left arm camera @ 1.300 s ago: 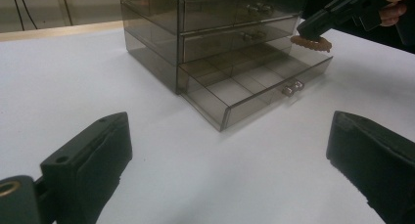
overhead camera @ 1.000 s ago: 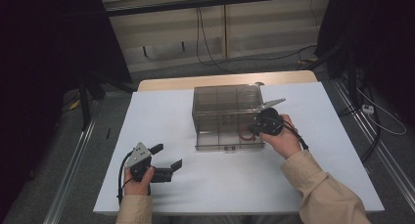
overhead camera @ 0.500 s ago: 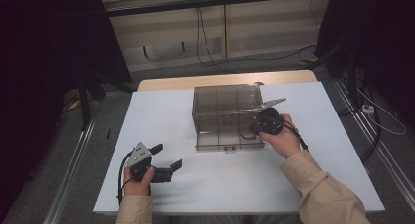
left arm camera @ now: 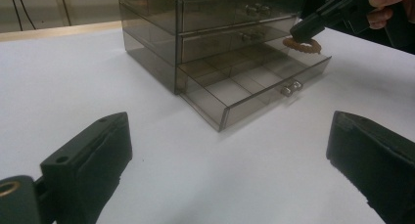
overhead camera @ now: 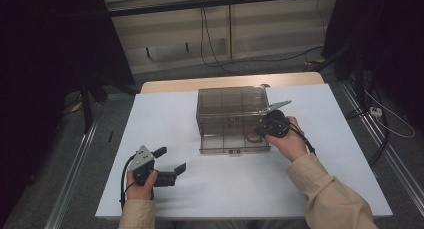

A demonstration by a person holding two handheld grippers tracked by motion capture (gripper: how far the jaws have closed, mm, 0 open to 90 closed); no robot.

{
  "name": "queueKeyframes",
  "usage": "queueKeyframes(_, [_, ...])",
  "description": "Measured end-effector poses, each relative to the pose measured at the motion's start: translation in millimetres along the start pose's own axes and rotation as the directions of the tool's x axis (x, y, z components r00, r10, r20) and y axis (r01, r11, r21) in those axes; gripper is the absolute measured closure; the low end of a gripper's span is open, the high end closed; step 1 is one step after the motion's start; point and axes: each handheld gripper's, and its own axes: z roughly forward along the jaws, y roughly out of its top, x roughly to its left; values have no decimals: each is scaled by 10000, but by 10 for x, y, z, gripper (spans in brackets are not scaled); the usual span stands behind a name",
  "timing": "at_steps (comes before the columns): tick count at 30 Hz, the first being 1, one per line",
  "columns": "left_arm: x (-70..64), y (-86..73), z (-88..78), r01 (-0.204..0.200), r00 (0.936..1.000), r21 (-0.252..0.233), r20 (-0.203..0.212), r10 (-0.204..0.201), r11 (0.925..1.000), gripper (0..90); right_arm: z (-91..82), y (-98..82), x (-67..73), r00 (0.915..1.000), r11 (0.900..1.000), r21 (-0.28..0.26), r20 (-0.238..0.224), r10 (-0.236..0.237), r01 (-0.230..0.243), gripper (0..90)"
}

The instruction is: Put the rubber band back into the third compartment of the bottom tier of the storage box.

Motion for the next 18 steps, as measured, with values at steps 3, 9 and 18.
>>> queueKeyframes(3, [0,0,-1,4,10000,-5,4,-4,10000,31,5,-3,-1,10000,10000,27,10,1,-1,864])
queueKeyframes(9, [1,0,-1,-4,10000,11,-2,4,10000,31,18,-5,-2,10000,10000,27,36,-3,3,863])
queueKeyframes(18, [1,0,-1,5,10000,11,5,-5,10000,31,32,-14,-12,9999,10000,59,107,-25,24,862])
